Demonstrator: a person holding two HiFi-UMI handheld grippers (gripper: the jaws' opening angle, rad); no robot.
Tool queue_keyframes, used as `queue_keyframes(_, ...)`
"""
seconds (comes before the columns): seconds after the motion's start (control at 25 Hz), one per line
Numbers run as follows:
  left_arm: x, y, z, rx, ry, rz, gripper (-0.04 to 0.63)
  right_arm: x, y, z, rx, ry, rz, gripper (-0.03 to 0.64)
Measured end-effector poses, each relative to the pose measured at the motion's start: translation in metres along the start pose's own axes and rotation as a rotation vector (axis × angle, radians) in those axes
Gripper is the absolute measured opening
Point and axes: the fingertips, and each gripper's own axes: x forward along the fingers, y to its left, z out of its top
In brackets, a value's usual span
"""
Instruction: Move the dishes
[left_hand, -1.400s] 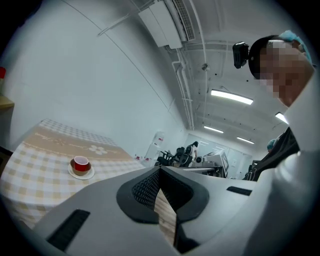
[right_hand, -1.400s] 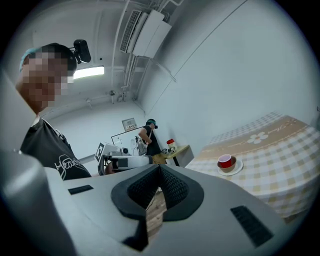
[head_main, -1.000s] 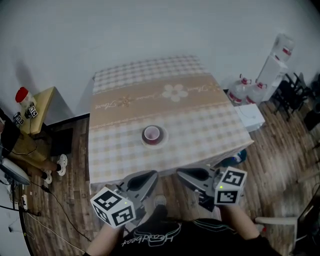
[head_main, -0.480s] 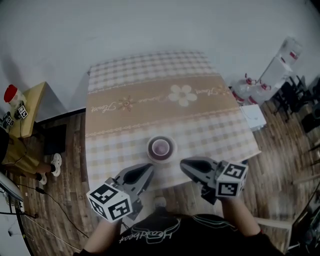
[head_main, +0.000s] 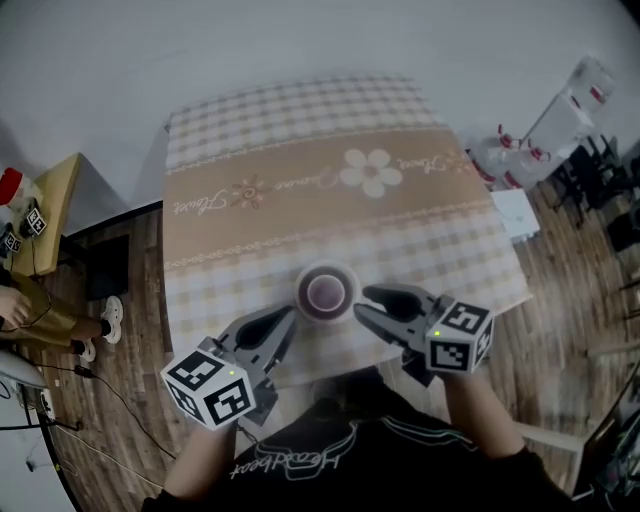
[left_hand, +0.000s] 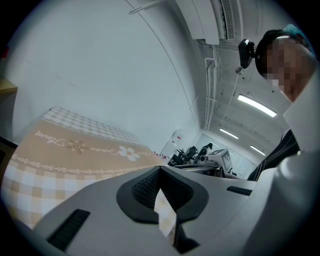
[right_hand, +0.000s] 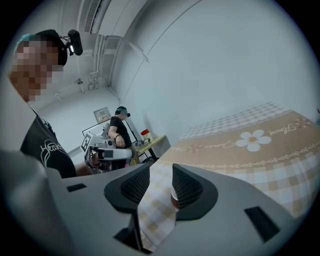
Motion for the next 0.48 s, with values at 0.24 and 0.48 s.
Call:
queue_keyframes(0.24,0.005,0.014,0.004,-0.028,-0.013,0.059,-0.005,0.019,-0.031,-0.009,-0.015,0.087,-0.003,0.135)
queue_keyframes(0.48,0.004,0.024,0.006,-0.065,-0.035,0.124,-0.005,0.044,-0.054,-0.024,0.007,0.185,0.029,0.135)
